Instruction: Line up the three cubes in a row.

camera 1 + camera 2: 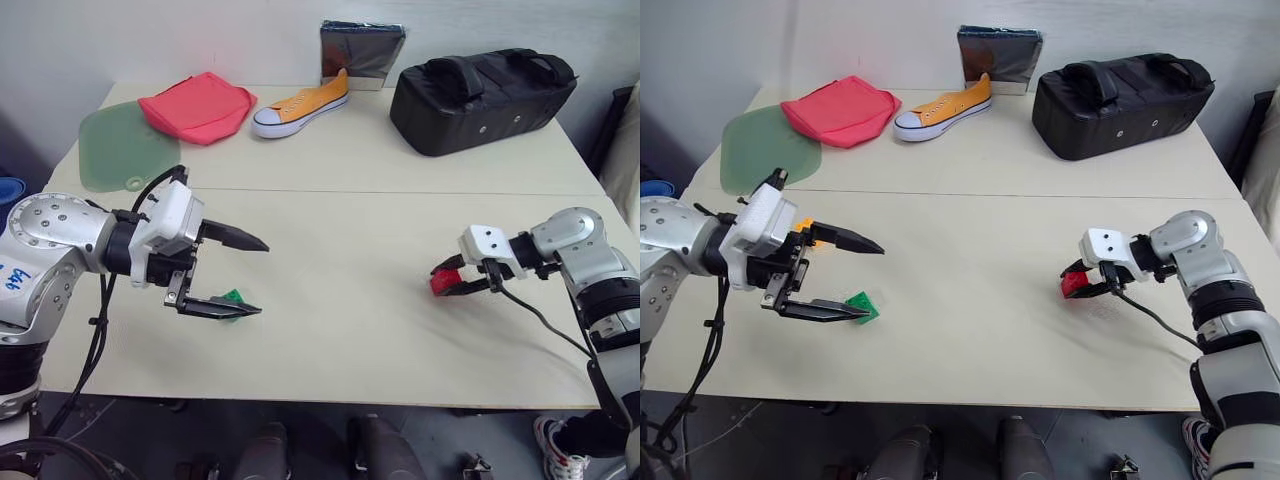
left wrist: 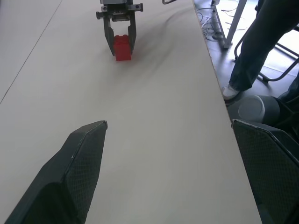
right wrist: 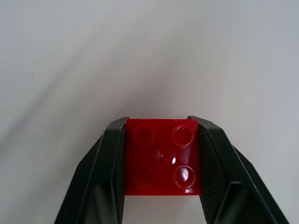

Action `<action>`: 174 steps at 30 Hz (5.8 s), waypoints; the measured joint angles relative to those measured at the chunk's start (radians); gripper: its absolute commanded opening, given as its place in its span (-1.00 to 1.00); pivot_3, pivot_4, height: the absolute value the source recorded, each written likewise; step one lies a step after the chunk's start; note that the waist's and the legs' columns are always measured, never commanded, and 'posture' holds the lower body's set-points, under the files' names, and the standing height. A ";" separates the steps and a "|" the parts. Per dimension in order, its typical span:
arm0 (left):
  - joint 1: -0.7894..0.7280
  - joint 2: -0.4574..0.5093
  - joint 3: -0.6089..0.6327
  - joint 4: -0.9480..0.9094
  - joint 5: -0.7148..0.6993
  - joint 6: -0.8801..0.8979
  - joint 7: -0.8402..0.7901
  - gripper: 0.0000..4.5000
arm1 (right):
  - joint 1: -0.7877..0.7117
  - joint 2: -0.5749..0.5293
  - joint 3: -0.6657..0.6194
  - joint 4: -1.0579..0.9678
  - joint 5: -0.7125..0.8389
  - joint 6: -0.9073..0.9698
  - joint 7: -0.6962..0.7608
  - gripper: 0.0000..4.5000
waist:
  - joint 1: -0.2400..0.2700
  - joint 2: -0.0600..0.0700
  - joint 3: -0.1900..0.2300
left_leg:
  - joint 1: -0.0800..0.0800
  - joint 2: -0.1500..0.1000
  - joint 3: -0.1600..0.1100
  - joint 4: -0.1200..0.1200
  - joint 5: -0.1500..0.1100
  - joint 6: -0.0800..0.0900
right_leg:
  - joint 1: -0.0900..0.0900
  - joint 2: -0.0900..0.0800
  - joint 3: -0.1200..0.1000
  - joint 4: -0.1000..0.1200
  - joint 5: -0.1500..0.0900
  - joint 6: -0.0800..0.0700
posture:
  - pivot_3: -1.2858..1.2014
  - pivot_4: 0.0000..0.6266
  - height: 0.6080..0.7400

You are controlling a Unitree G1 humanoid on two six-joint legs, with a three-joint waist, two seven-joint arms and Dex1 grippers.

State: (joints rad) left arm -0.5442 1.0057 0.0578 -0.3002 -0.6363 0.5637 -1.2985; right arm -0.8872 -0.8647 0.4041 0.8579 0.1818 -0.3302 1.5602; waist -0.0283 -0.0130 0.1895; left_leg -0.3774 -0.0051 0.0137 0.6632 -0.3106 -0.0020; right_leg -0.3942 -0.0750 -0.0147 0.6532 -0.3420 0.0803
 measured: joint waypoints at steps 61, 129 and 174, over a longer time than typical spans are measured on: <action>0.852 -0.176 0.491 -0.065 0.113 -0.154 0.193 1.00 | 0.559 -0.202 -0.527 -1.119 0.475 0.750 -0.097 0.96 | 0.023 0.000 0.000 | 0.002 0.001 -0.004 -0.001 -0.006 0.009 | 0.004 -0.002 -0.002 -0.008 0.000 0.000 | 0.03 -0.52 1.00; 0.032 -0.372 -0.482 0.081 0.483 -0.168 0.130 -0.32 | 0.849 -0.140 -0.573 -1.368 0.397 0.723 -0.277 1.00 | 0.027 0.000 0.000 | 0.001 0.000 -0.003 0.001 -0.004 0.005 | 0.004 0.001 -0.001 -0.007 0.001 0.001 | 0.03 -0.52 1.00; 0.157 -0.310 -0.420 -0.084 0.446 0.020 0.207 1.00 | 0.867 -0.141 -0.577 -1.389 0.401 0.722 -0.285 1.00 | 0.026 0.000 0.000 | 0.007 0.000 -0.005 0.001 -0.004 0.005 | 0.012 0.000 -0.002 -0.010 0.001 0.002 | 0.03 -0.52 1.00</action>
State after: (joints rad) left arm -0.3876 0.6960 -0.3624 -0.3845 -0.1900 0.5840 -1.0918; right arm -0.0202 -1.0056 -0.1725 -0.5316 0.5825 0.3916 1.2747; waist -0.0018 -0.0131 0.1896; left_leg -0.3708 -0.0046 0.0085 0.6645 -0.3147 0.0033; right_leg -0.3821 -0.0748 -0.0167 0.6434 -0.3408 0.0826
